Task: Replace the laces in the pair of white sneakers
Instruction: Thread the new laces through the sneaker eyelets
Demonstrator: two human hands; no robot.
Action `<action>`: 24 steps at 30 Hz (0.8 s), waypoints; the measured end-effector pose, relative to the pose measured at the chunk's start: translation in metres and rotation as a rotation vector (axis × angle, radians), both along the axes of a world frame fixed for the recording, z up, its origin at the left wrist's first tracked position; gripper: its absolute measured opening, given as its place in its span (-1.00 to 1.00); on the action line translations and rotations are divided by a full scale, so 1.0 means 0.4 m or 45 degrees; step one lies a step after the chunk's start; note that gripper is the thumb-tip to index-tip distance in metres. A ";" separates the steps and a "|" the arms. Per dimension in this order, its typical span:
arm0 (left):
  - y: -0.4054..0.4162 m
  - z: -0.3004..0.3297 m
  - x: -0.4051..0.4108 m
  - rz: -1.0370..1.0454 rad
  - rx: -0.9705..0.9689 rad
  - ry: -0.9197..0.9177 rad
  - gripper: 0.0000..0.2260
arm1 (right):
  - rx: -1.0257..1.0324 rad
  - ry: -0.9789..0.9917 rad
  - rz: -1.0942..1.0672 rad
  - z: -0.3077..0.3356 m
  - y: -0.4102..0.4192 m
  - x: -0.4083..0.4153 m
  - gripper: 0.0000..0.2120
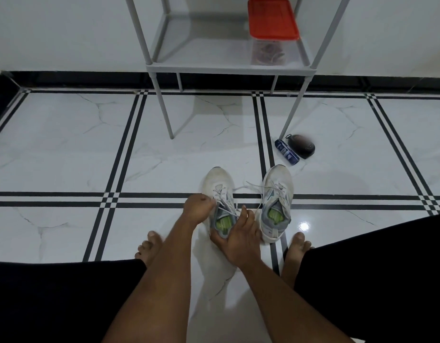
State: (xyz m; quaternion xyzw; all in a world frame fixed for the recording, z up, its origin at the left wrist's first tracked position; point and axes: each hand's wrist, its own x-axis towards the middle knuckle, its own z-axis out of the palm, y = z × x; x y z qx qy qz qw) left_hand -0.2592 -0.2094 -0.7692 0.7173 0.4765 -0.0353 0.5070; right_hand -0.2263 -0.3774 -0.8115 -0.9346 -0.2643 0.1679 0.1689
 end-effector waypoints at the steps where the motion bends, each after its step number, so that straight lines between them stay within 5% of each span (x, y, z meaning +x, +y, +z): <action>1: 0.010 0.017 0.003 0.280 -0.144 -0.174 -0.79 | 0.000 0.005 -0.003 0.001 0.001 -0.001 0.20; 3: 0.046 0.047 0.011 0.888 -0.573 -0.598 -0.81 | -0.001 0.026 -0.013 0.006 0.003 -0.003 0.22; 5: 0.087 0.062 0.008 1.084 -0.757 -0.692 -0.83 | -0.007 0.055 -0.013 0.006 0.004 0.000 0.24; 8: 0.092 0.035 0.007 0.487 -0.330 -0.060 -0.74 | -0.014 0.064 -0.006 0.015 0.008 -0.001 0.24; 12: -0.005 -0.028 0.009 -0.012 -0.094 0.161 -0.69 | -0.030 -0.004 -0.008 0.006 0.010 -0.006 0.21; 19: 0.023 -0.025 0.026 -0.108 -0.017 0.150 -0.55 | -0.032 -0.082 0.036 -0.016 0.018 -0.003 0.02; 24: 0.014 -0.043 0.027 -0.020 -0.072 0.056 -0.80 | -0.022 -0.029 -0.010 -0.019 0.014 -0.012 0.11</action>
